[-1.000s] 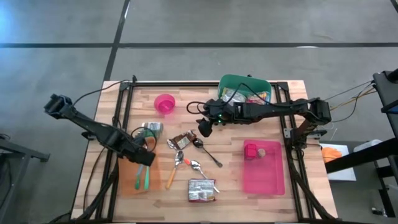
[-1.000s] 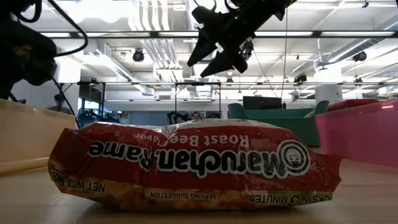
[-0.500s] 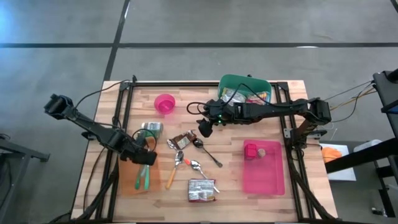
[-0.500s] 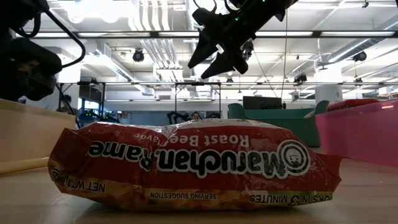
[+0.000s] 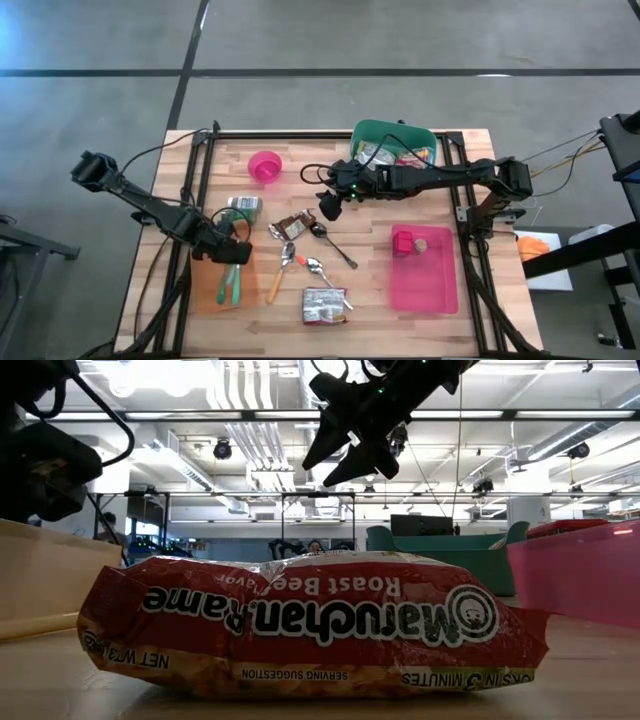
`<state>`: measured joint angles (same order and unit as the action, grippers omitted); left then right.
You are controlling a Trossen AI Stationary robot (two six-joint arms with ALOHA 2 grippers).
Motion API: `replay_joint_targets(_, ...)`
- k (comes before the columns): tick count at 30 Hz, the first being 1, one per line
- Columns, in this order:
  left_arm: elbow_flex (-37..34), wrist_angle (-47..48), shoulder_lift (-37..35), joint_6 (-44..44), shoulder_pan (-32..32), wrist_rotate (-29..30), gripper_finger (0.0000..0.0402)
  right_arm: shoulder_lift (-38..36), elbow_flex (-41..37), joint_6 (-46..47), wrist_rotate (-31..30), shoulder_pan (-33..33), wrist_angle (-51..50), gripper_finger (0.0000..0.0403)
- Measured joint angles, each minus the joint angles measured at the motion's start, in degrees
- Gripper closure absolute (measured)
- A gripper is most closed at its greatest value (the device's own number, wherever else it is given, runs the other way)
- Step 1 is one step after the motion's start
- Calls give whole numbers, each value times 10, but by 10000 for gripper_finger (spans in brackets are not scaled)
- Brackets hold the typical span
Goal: Pick & Place Food Item
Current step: Put the blue spoon into the orange bin, then put the white seasoning bottle into the pink bin
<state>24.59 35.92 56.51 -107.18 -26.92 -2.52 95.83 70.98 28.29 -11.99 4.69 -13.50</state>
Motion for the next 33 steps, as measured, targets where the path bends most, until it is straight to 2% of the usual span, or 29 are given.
replay_joint_targets(10, 2, 1, 0, -11, 0, -5, 382, 0, 0, 0, 0, 0, 0, 151)
replay_joint_targets(15, 2, 1, 0, -20, 0, -10, 337, -1, 0, 0, 0, 0, 0, 151)
replay_joint_targets(24, 1, -27, 0, -11, 1, -26, 286, -1, -1, 0, 3, 0, 0, 151)
replay_joint_targets(33, 5, -61, -1, 0, 7, -26, 170, -1, -1, 0, 5, 0, 0, 151)
